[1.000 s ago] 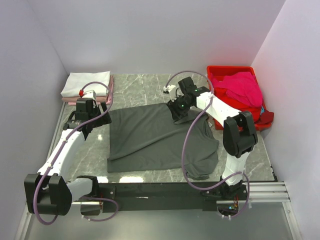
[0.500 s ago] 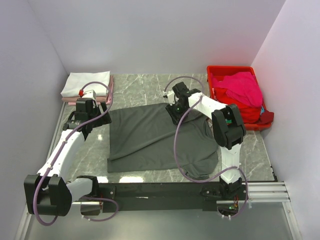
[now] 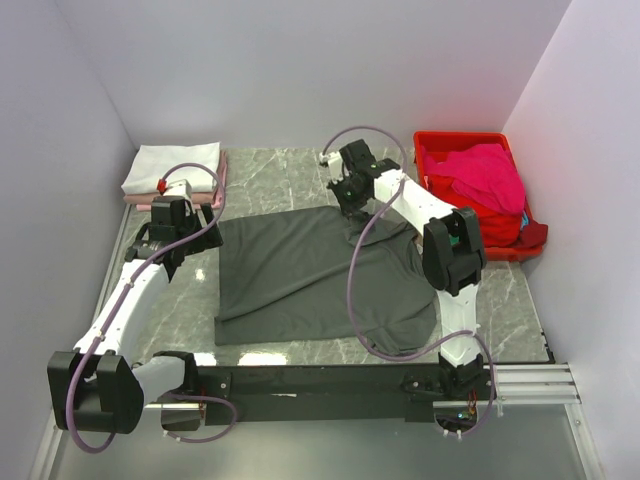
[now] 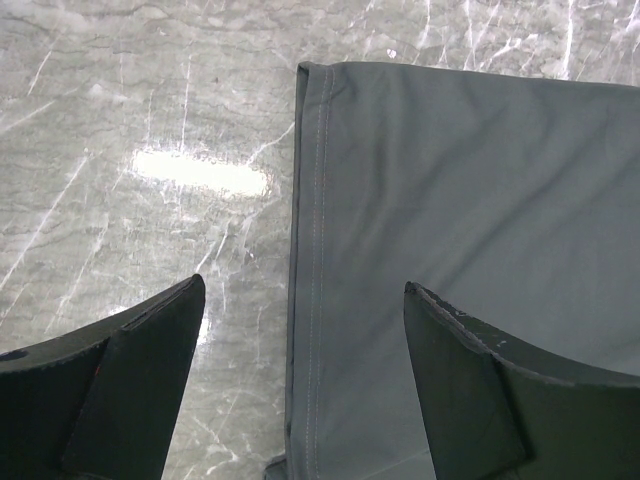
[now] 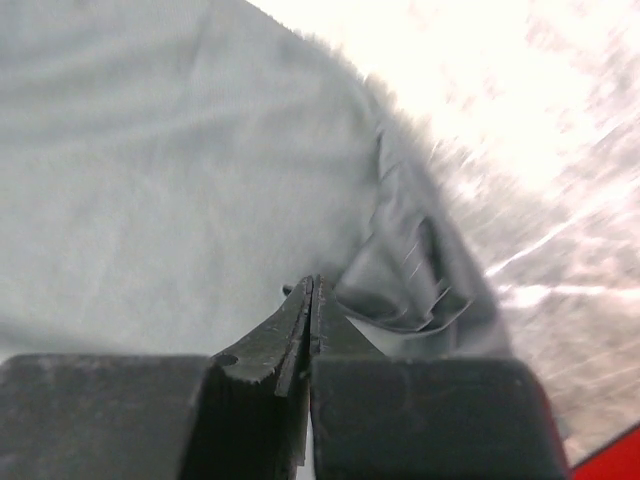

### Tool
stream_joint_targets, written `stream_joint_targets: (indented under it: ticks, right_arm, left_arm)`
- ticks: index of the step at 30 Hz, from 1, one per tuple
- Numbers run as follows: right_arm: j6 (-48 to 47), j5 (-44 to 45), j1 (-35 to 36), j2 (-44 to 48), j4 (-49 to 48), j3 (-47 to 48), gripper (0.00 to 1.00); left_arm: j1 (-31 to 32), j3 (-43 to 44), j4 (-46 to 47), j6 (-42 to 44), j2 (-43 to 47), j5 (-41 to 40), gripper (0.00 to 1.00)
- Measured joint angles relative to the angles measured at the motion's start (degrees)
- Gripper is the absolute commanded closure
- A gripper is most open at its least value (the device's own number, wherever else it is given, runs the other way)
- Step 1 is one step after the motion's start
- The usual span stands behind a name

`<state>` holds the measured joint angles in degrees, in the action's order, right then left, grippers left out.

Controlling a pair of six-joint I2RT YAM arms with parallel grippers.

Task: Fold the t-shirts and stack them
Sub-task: Flatten the tshirt out

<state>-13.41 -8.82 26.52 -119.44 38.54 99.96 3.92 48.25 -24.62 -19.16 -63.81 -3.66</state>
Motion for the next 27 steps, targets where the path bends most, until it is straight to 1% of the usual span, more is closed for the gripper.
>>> stream_joint_targets:
  ticks: [2, 3, 4, 6, 7, 12, 14, 17, 20, 21, 22, 23, 24, 27]
  right_arm:
    - [-0.2, -0.2, 0.0, -0.8, 0.6, 2.8, 0.97]
    - [-0.4, -0.5, 0.0, -1.2, 0.5, 4.0, 0.92]
    - [-0.6, -0.7, 0.0, -1.3, 0.5, 4.5, 0.76]
    - [-1.0, -1.1, 0.0, -1.2, 0.8, 4.5, 0.64]
    - [-1.2, -1.3, 0.0, -1.2, 0.6, 4.0, 0.56]
    - [-1.4, -1.1, 0.2, 1.4, 0.7, -3.8, 0.45]
    - [-1.2, -0.5, 0.4, 1.7, 1.0, -5.9, 0.44]
    - [-0.7, 1.5, 1.0, 1.6, 1.0, -7.4, 0.44]
    - [-0.1, 3.5, 1.9, 1.4, 0.6, -7.1, 0.5]
    - [0.0, 4.0, 2.2, 1.2, 0.5, -6.9, 0.55]
    - [0.2, 4.7, 2.5, 0.9, 0.4, -6.4, 0.68]
    - [0.2, 5.2, 2.8, 0.6, 0.2, -6.2, 0.74]
    - [0.3, 5.6, 3.0, 0.5, -0.2, -6.2, 0.83]
    - [0.6, 6.7, 3.3, 0.5, -0.3, -6.2, 0.94]
  left_arm:
    - [0.0, 0.0, 0.0, 0.0, 0.0, 0.0, 0.14]
    - [0.0, 0.0, 0.0, 0.0, 0.0, 0.0, 0.14]
    - [0.0, 0.0, 0.0, 0.0, 0.0, 0.0, 0.14]
    - [0.0, 0.0, 0.0, 0.0, 0.0, 0.0, 0.14]
    - [0.0, 0.0, 0.0, 0.0, 0.0, 0.0, 0.14]
    - [0.0, 0.0, 0.0, 0.0, 0.0, 0.2, 0.14]
    - [0.0, 0.0, 0.0, 0.0, 0.0, 0.5, 0.14]
    - [0.0, 0.0, 0.0, 0.0, 0.0, 0.8, 0.14]
    - [0.0, 0.0, 0.0, 0.0, 0.1, 0.8, 0.14]
    - [0.0, 0.0, 0.0, 0.0, 0.2, 0.8, 0.14]
    - [0.0, 0.0, 0.0, 0.0, 0.2, 0.8, 0.14]
    - [0.0, 0.0, 0.0, 0.0, 0.3, 0.8, 0.14]
    - [0.0, 0.0, 0.0, 0.0, 0.3, 0.8, 0.14]
    - [0.0, 0.0, 0.0, 0.0, 0.3, 0.8, 0.14]
